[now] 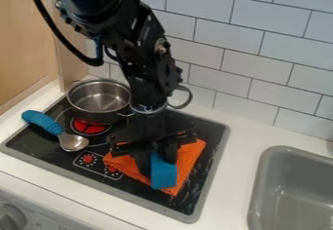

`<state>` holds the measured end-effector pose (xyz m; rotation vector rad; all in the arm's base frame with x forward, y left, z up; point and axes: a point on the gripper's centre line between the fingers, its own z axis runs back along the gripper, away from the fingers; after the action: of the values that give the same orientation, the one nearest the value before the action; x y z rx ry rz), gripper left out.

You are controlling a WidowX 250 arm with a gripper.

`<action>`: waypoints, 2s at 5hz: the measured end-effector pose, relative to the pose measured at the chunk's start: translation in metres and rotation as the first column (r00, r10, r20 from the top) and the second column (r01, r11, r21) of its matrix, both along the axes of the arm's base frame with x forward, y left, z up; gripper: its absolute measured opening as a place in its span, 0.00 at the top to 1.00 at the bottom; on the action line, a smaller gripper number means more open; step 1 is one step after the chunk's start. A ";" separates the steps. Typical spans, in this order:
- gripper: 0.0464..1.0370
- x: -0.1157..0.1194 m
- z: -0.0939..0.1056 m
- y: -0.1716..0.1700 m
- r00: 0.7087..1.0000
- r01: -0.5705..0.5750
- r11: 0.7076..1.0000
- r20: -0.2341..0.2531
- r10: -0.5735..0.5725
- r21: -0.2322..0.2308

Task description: Take the blue object from the top of orange cloth and put it in the silver pot

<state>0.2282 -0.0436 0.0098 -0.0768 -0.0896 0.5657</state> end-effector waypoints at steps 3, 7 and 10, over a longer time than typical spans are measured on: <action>0.77 0.001 -0.001 -0.001 1.000 -0.002 1.000 -0.007 0.002 -0.006; 0.77 0.053 0.035 0.040 0.989 -0.116 0.993 0.093 0.115 0.002; 0.77 0.074 0.040 0.101 0.964 -0.250 0.968 0.095 0.250 -0.006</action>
<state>0.3026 0.0573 0.0494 -0.0868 -0.1960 0.8144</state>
